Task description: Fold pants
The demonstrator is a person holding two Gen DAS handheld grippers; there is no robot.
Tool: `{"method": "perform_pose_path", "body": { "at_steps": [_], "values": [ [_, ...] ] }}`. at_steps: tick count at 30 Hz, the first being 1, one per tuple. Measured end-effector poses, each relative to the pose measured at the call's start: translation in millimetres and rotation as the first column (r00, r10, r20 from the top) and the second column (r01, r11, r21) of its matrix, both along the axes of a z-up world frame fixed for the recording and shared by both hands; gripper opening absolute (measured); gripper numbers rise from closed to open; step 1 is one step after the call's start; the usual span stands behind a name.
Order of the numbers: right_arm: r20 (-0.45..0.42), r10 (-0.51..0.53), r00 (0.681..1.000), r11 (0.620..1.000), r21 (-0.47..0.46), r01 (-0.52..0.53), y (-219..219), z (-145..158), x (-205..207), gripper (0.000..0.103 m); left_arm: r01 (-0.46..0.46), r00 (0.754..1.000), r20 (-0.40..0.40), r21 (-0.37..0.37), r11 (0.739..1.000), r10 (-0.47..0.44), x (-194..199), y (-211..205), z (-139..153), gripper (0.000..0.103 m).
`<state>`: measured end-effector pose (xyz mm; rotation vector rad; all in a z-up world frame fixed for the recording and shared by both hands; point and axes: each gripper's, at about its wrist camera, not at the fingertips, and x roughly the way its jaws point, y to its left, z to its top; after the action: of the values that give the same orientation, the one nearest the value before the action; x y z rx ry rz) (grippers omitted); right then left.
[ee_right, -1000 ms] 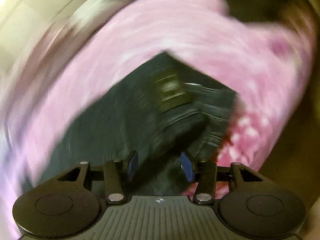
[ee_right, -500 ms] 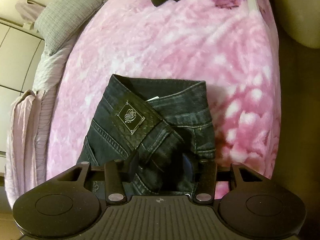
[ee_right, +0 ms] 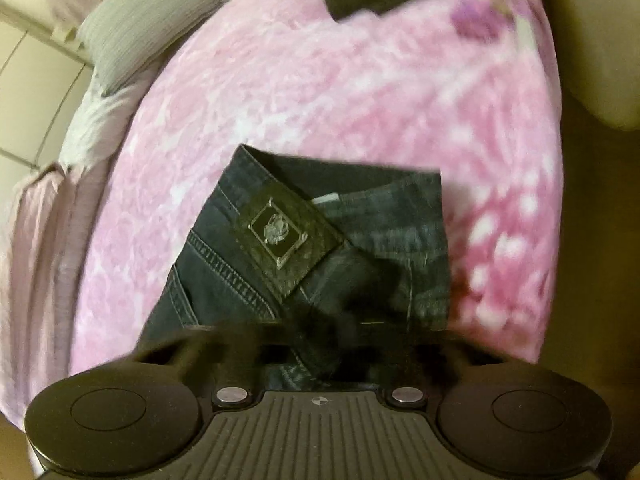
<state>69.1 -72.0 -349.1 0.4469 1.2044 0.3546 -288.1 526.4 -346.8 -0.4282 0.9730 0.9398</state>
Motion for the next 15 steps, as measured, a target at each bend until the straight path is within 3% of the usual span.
{"method": "perform_pose_path", "body": {
  "at_steps": [2,4,6,9,13,14,15],
  "values": [
    [0.046,0.007,0.999,0.999,0.034,-0.009,0.2,17.5,2.4,0.005,-0.125,0.987,0.103,0.017,0.992,0.122,-39.5,5.6,23.7,0.000],
    [0.097,0.046,0.994,0.998,0.049,-0.051,3.4,38.6,5.9,0.005,-0.299,0.932,0.218,0.010,0.954,0.290,-97.5,4.5,51.7,0.000],
    [0.137,0.095,0.986,0.992,0.072,-0.105,6.7,59.1,9.7,0.004,-0.467,0.836,0.321,-0.010,0.884,0.445,-165.9,-11.4,77.1,0.000],
    [0.166,0.153,0.974,0.981,0.096,-0.170,6.7,80.3,13.8,0.004,-0.627,0.696,0.386,-0.085,0.774,0.606,-253.7,-55.9,92.3,0.000],
    [0.122,0.167,0.978,0.982,0.066,-0.176,-4.3,74.2,16.8,0.004,-0.723,0.566,0.356,-0.218,0.655,0.743,-318.0,-126.8,55.5,0.000],
    [0.093,0.155,0.983,0.986,0.041,-0.160,-7.2,66.3,17.2,0.004,-0.738,0.527,0.357,-0.258,0.623,0.771,-325.8,-140.1,40.5,0.000],
    [0.065,0.145,0.987,0.989,0.023,-0.147,-10.0,57.1,18.2,0.004,-0.765,0.472,0.348,-0.296,0.572,0.810,-333.3,-153.1,23.8,0.000]
  ]
}}
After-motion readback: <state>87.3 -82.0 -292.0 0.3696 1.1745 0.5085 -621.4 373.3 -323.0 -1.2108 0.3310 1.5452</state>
